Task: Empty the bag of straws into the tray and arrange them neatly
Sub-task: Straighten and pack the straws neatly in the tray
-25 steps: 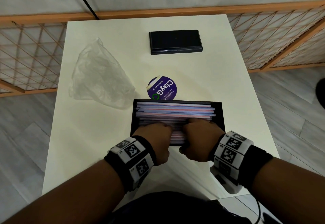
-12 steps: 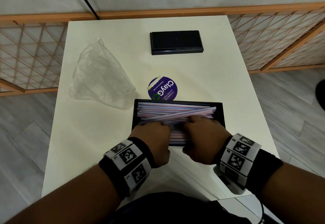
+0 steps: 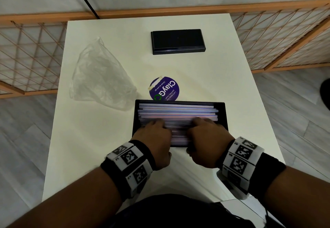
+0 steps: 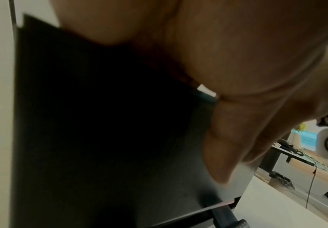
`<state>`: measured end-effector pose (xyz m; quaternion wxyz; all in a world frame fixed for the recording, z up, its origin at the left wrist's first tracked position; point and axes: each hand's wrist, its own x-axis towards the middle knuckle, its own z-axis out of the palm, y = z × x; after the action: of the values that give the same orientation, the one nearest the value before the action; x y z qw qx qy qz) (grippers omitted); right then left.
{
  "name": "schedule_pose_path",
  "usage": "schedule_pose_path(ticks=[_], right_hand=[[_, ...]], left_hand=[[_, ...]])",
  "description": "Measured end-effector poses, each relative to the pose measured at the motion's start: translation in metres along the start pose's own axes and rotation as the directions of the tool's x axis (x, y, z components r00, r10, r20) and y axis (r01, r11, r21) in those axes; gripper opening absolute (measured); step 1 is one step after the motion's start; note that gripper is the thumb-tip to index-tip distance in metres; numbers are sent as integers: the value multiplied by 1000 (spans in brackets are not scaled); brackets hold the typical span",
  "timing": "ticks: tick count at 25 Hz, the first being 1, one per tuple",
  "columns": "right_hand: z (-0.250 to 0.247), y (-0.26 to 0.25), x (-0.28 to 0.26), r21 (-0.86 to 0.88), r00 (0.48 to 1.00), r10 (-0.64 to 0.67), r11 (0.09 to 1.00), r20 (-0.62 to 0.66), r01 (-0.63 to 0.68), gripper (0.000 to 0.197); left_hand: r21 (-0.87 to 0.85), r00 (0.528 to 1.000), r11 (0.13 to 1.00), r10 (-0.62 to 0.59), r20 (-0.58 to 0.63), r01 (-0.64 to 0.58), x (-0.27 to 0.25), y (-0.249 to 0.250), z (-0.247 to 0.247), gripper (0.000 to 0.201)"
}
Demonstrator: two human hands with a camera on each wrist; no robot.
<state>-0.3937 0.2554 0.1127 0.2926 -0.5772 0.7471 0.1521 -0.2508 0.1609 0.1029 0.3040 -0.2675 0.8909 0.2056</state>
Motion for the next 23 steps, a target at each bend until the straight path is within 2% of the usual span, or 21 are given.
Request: schedule_pose_path(ticks=[7,10,14,18,23], right_hand=[[7,2,4,62,999,9,998,43,-12,28],[9,2,5,57,999,3,998,40,-5,31],[7,1,3,37,1000,-22,999,2,22,33],[5,0,2,64,1000,-9,998,-1,9,13],[5,3,3,68,1000,0,998,4,0,12]], left_hand=[[-31,995,999,36,-95,-40,-2,-3,-1,44],[-50,998,997,51,-45,-53,-2,-2,2,46],[-26,1000,1000,-9,8,9,1,1,3,49],[-28,1000,999,-25,15,26,3,0,4,45],[-66,1000,998,-26,-3,26,0,-2,3,43]])
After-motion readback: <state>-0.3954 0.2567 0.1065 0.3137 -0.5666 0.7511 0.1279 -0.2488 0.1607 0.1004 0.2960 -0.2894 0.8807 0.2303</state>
